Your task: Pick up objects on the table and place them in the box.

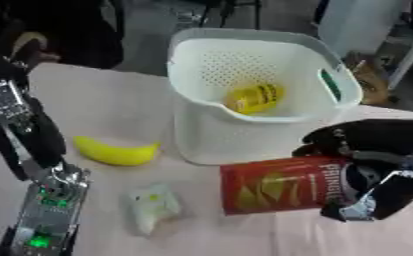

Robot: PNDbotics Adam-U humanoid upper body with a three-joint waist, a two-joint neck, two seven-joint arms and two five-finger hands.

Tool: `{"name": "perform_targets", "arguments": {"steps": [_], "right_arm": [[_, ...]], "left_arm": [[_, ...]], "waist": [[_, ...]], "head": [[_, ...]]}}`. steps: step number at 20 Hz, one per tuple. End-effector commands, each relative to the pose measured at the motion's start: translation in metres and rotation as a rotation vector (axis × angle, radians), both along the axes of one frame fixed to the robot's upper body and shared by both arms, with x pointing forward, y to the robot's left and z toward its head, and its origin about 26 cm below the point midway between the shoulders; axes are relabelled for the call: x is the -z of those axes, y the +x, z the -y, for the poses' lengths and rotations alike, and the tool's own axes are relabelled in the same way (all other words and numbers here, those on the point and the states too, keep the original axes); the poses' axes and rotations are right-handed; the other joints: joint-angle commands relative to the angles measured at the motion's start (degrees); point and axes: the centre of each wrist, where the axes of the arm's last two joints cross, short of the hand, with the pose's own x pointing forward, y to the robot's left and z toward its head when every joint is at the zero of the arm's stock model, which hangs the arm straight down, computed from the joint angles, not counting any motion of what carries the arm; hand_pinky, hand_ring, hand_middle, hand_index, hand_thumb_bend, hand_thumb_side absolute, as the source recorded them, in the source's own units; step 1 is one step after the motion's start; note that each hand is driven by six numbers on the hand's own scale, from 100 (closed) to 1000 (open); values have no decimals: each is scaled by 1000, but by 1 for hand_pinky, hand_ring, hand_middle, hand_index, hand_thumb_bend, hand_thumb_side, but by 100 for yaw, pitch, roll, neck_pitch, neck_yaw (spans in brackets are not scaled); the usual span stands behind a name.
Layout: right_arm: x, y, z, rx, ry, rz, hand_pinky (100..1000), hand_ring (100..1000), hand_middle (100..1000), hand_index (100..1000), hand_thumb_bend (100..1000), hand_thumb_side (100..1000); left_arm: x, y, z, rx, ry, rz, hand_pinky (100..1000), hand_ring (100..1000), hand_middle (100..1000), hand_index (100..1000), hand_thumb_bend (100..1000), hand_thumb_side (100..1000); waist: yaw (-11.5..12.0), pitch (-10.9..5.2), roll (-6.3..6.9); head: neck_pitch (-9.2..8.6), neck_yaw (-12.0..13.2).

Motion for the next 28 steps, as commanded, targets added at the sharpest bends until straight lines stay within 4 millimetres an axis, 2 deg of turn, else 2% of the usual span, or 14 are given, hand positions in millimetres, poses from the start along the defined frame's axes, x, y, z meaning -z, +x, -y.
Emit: {"name": "perform_targets", "arguments": {"steps": [1, 5, 7, 11, 20, 28], "right_arm": [[-29, -12, 9, -45, -24, 61, 916, 951, 621, 531, 100, 693], [-38, -19, 11, -41, 4, 67, 915, 952, 617, 524, 100, 698], [-49, -21, 15, -26, 43, 94, 915, 949, 611, 518, 100, 702], [-59, -19, 20, -8, 106, 111, 917, 939, 595, 497, 100, 698], [-94, 3, 42, 114, 250, 107, 924, 933, 578, 479, 100, 693], [-115, 25, 61, 222, 337, 100, 927, 925, 566, 468, 100, 687]], "left_arm": [[-9, -1, -2, -9, 14, 30, 787, 836, 889, 951, 100, 1000], [-9, -1, -1, -9, 14, 30, 788, 836, 889, 951, 100, 1000], [-10, -1, -1, -8, 14, 31, 788, 836, 889, 951, 100, 1000], [-10, -1, 0, -5, 13, 31, 788, 836, 889, 950, 100, 1000], [-12, -1, 1, 3, 14, 36, 788, 835, 888, 950, 100, 1000], [-14, 0, 3, 12, 19, 44, 788, 835, 888, 950, 100, 1000]], "waist": [[-6, -126, 41], [-5, -136, 52], [5, -142, 59], [38, -144, 70], [163, -104, 28], [295, -40, -31]], "head": [[-154, 14], [-213, 19], [-256, 11], [-272, -35], [-318, -173], [-410, -257]]}}
